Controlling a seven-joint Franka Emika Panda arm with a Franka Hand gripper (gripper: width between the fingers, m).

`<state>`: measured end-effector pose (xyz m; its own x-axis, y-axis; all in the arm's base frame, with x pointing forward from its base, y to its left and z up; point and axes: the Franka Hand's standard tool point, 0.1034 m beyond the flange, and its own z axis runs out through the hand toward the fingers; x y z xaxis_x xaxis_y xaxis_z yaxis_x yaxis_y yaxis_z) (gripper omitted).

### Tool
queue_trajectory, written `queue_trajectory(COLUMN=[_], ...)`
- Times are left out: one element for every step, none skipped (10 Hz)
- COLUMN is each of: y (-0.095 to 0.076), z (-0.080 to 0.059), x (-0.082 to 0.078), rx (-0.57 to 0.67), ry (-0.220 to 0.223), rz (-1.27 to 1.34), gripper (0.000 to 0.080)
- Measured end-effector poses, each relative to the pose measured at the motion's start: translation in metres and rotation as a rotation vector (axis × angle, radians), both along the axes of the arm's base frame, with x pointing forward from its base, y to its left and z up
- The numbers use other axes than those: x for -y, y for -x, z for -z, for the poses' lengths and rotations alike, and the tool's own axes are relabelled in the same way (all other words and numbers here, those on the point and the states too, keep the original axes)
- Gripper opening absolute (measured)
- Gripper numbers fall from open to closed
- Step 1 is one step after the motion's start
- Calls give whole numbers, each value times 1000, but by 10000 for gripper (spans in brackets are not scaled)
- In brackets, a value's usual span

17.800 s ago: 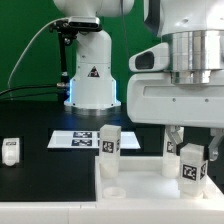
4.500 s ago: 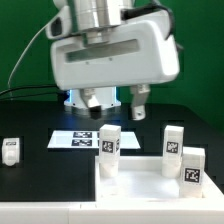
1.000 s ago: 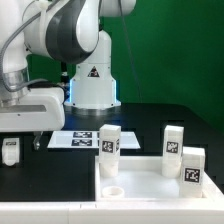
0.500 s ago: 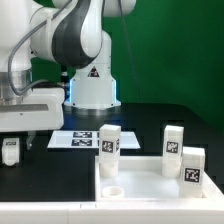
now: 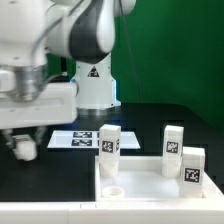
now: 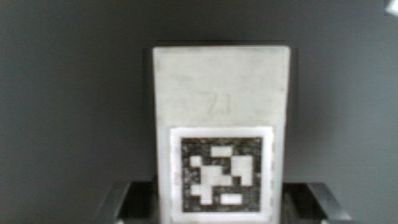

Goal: Assemble square table

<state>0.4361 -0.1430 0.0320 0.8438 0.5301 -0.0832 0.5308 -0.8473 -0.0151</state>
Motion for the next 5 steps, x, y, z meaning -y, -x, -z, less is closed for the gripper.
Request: queue_trajectory(y=[-2,0,1,1,2], z=[-4,-5,-4,-4,-4], x=[1,14,14,13,14], rx=[0,4,-7,-11,-20], ry=[-12,-3,1,2,1], rz=[-150,-172,-231,-259,-350], gripper=[282,282,282,284,284])
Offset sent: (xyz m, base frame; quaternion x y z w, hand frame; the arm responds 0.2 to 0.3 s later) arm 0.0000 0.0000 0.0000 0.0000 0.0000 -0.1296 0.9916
